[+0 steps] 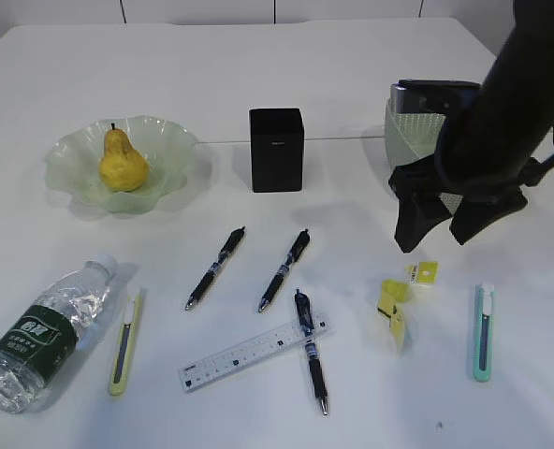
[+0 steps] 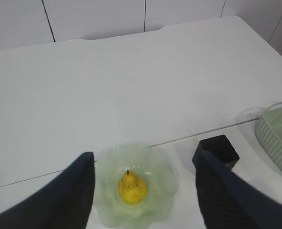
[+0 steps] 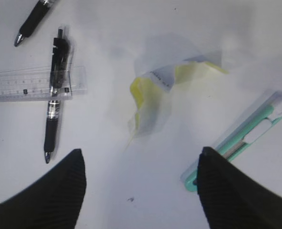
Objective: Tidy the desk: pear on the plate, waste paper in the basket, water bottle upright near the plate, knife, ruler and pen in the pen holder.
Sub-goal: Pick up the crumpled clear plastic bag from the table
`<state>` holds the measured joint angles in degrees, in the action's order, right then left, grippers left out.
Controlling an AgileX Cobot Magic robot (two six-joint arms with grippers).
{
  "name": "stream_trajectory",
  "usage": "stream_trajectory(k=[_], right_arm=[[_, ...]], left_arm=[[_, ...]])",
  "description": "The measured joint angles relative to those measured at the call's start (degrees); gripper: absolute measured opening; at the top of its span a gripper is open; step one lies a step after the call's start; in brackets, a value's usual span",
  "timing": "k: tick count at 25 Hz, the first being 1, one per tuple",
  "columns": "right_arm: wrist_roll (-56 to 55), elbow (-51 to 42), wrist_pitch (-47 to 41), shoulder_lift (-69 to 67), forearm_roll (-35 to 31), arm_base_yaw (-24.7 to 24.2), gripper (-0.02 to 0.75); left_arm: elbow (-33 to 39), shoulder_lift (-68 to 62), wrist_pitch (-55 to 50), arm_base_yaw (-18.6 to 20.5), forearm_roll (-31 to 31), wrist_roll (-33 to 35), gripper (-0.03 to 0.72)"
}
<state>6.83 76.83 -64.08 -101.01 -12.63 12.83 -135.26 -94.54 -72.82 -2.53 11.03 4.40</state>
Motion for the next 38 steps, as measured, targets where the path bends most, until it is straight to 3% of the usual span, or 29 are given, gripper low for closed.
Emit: stream_trajectory(k=[4,9,25,38], right_arm=[[0.17,6.97,-3.48,-4.45,4.66,1.56,0.566],[3.44,11.42,-4.81,-8.27,5.76,2.55,0.566],[20.28,12.07,0.82,-16.72,11.17,3.46,0.566],[23.6,12.29,2.5,-20.28,11.2,3.46,0.566]], left_arm=[[0.0,0.0,0.0,0.0,0.22,0.0,0.468],[0.0,0.0,0.0,0.0,0.22,0.0,0.467],[0.0,0.0,0.0,0.0,0.35,-0.09,0.466],[0.0,0.0,0.0,0.0,0.0,-0.09,0.466]])
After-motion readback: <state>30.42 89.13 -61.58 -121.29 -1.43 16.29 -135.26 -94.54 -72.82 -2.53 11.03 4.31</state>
